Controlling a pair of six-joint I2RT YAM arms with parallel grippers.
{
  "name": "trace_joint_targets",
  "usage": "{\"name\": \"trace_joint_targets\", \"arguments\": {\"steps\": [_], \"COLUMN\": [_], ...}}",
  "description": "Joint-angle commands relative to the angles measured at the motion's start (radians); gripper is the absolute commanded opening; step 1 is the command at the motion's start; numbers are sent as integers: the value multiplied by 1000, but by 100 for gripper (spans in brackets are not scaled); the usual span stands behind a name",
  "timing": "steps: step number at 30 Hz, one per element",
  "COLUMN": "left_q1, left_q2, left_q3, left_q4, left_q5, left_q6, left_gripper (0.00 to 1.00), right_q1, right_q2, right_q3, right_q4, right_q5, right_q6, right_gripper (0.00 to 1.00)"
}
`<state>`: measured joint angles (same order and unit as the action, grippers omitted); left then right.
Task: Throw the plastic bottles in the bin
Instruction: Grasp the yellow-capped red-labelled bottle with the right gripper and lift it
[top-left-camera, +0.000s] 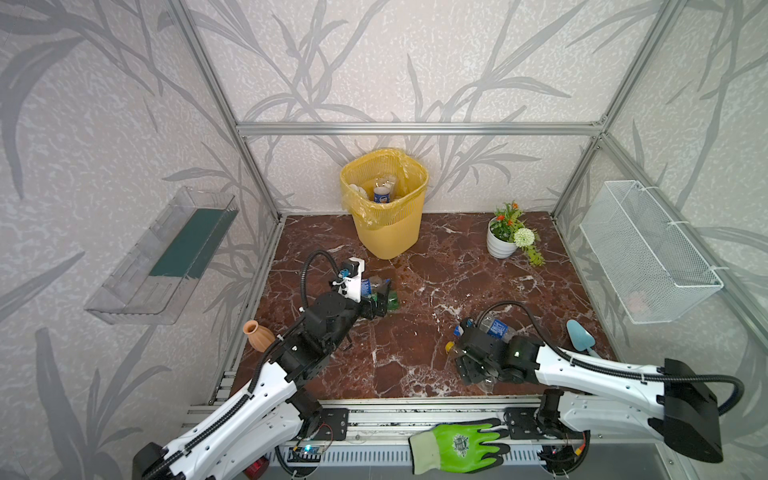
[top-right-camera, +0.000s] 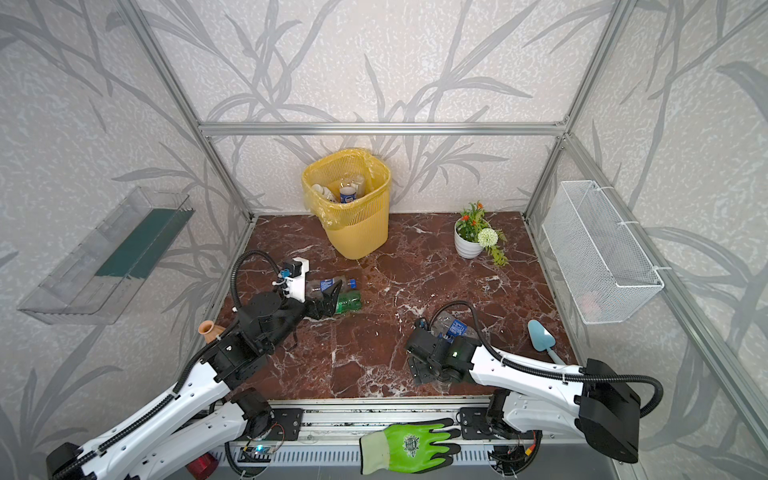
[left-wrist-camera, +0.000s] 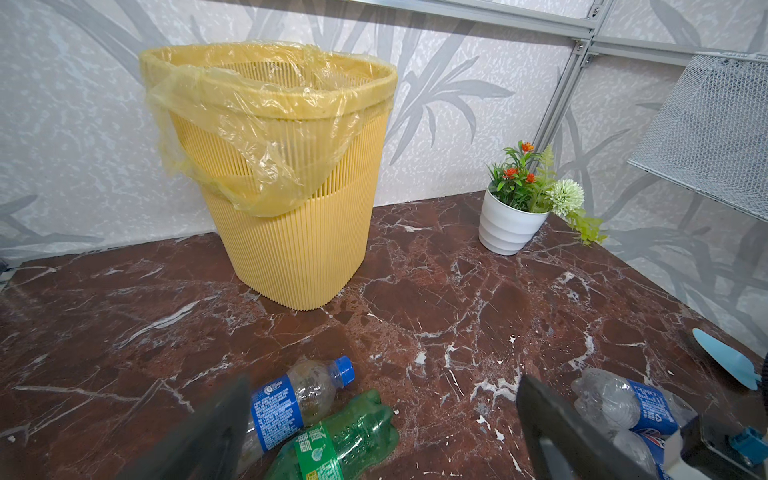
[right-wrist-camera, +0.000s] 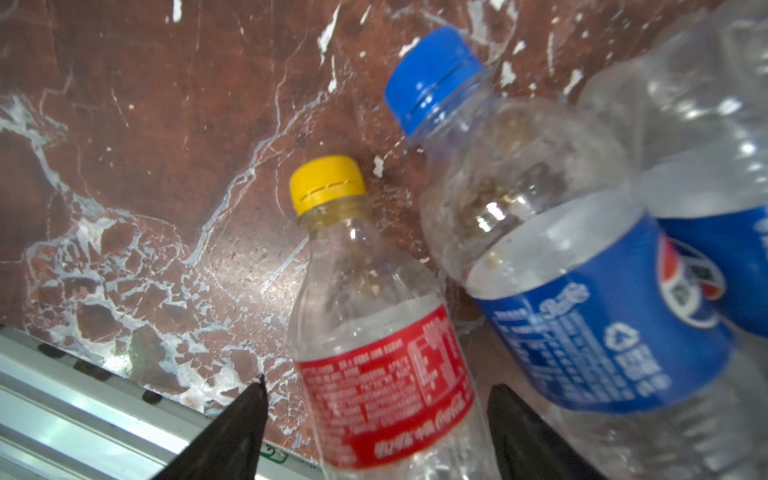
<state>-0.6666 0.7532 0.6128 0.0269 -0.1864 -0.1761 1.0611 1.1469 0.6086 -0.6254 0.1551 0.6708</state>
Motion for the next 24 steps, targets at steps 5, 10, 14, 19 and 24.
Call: {"name": "trace_joint_targets", "arguments": {"steps": [5, 10, 14, 19, 24], "left_q1": [1, 1, 2, 5, 46], "left_q2": [-24, -48, -54, -30, 12], "left_q3": [-15, -23, -21, -11, -13], "left_q4": [-20, -43, -96, -147, -189], "left_q5": [-28, -61, -151, -214, -249], "left_q6": [-5, -11, -48, -76, -141], "left_gripper": [99, 99, 99, 99, 99], "right_q1": [29, 34, 36, 36, 3], "right_q2": [126, 193, 181, 138, 70], "right_q3": [42, 76, 105, 161, 182], "right_q4": [53, 107, 208, 393, 680], "right_q5": [-32, -25, -2, 78, 138], "right_q6": [-10, -10, -41, -199, -411], "right_gripper": [80, 71, 63, 61, 61]}}
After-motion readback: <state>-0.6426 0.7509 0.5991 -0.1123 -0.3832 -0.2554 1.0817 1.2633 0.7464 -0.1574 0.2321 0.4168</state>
